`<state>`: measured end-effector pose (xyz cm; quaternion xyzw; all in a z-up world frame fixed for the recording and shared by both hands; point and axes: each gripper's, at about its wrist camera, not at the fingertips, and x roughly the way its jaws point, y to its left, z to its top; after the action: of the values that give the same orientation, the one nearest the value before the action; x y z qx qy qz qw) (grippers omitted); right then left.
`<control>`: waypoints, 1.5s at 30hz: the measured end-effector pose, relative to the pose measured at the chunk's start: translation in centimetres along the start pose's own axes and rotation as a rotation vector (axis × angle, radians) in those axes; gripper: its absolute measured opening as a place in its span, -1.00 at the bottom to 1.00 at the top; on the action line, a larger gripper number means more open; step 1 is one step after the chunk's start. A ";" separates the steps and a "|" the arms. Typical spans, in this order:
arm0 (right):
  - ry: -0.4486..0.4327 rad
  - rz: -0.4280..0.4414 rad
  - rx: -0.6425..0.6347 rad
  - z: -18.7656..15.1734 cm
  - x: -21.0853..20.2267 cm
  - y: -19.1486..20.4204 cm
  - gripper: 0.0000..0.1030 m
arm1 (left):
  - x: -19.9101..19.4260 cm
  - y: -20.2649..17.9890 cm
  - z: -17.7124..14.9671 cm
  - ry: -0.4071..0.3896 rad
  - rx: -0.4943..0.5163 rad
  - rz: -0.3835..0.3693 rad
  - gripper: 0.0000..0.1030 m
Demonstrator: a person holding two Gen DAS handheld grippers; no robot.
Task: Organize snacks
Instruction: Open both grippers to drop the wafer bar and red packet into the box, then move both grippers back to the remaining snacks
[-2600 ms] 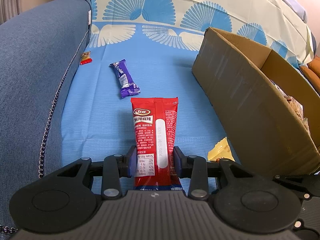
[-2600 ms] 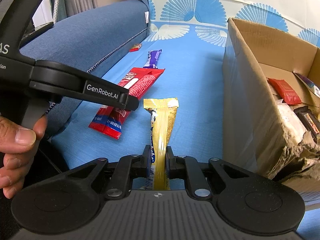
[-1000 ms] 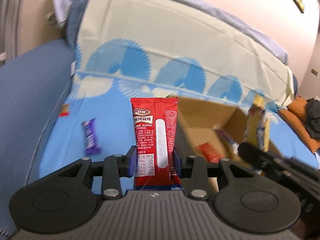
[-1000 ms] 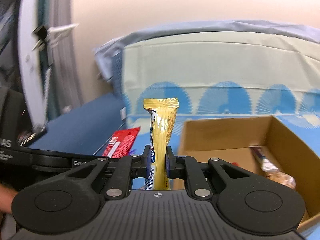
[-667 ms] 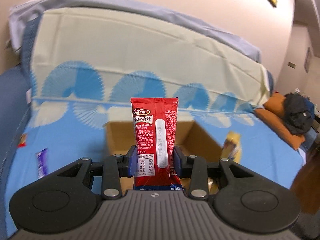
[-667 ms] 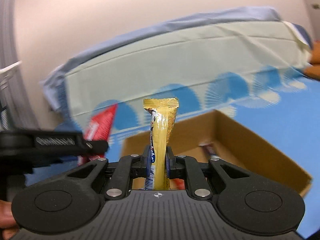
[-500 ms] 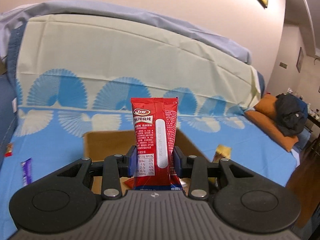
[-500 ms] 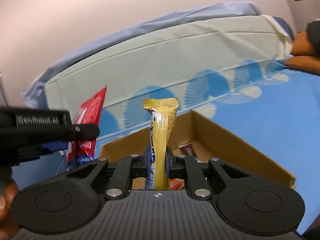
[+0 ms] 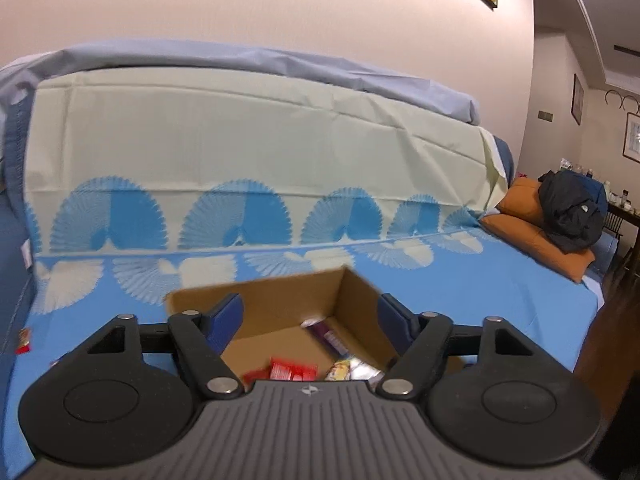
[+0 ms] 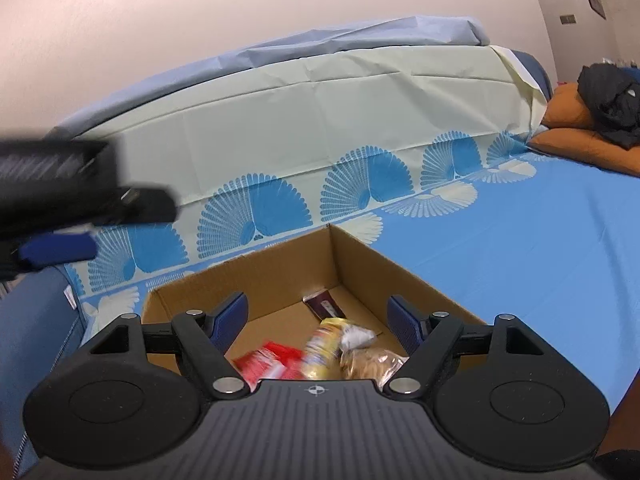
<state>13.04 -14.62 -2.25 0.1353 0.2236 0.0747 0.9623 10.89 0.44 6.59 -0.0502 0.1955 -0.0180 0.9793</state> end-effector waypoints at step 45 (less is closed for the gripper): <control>0.428 0.390 -0.431 -9.4 15.7 28.9 0.46 | -10.1 26.2 -13.4 -0.087 -0.481 0.247 -0.05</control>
<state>20.35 18.27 -8.26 -0.0492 0.3691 0.3291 0.8678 -3.15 25.83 -4.65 -0.2578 0.1566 0.1508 0.9414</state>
